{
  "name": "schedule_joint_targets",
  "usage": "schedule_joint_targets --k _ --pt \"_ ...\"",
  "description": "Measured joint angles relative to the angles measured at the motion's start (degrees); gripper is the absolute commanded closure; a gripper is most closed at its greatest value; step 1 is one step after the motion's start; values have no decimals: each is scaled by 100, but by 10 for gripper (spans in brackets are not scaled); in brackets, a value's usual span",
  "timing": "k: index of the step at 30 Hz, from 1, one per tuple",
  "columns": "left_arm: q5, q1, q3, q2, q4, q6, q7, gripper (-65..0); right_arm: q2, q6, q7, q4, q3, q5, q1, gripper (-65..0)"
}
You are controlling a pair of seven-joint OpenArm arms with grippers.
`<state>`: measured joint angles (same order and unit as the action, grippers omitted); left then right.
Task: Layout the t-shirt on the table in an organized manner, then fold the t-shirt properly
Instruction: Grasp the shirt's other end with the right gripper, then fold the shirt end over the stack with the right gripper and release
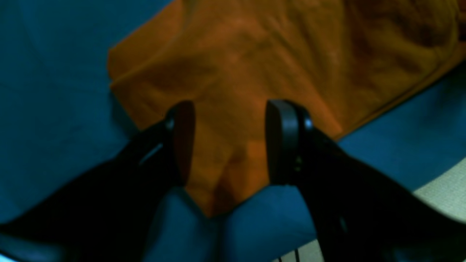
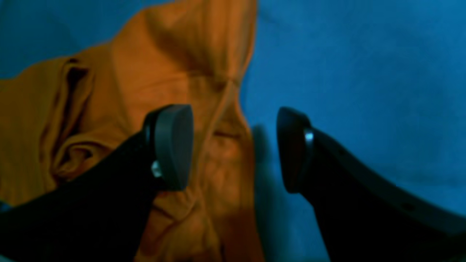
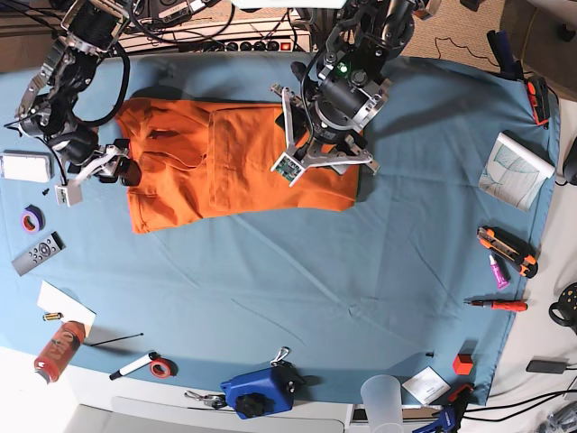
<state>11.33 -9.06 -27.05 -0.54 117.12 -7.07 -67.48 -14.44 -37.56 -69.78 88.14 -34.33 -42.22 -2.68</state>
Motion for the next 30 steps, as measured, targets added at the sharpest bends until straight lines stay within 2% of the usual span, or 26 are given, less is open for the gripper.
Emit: schedule_joint_targets --k 10,16,22,24,29,30 --pt "-2 2 0 2 0 0 2 -316 61 -2 98 -323 -2 -35 0 -359" --pt "-2 0 0 2 0 0 2 -316 15 -107 157 -942 -17 -675 66 -359" --pt "-2 0 0 2 0 0 4 -316 17 -197 -354 -988 -17 -1202 63 -357" --pt "-2 2 0 2 0 0 4 -316 33 -195 -391 -988 -17 -1189 66 -302" --pt "-2 0 0 2 0 0 4 -315 125 -184 -511 -1021 -11 -1134 48 -2" --pt "-2 2 0 0 0 0 4 -315 109 -170 -505 -1021 -11 -1106 50 0"
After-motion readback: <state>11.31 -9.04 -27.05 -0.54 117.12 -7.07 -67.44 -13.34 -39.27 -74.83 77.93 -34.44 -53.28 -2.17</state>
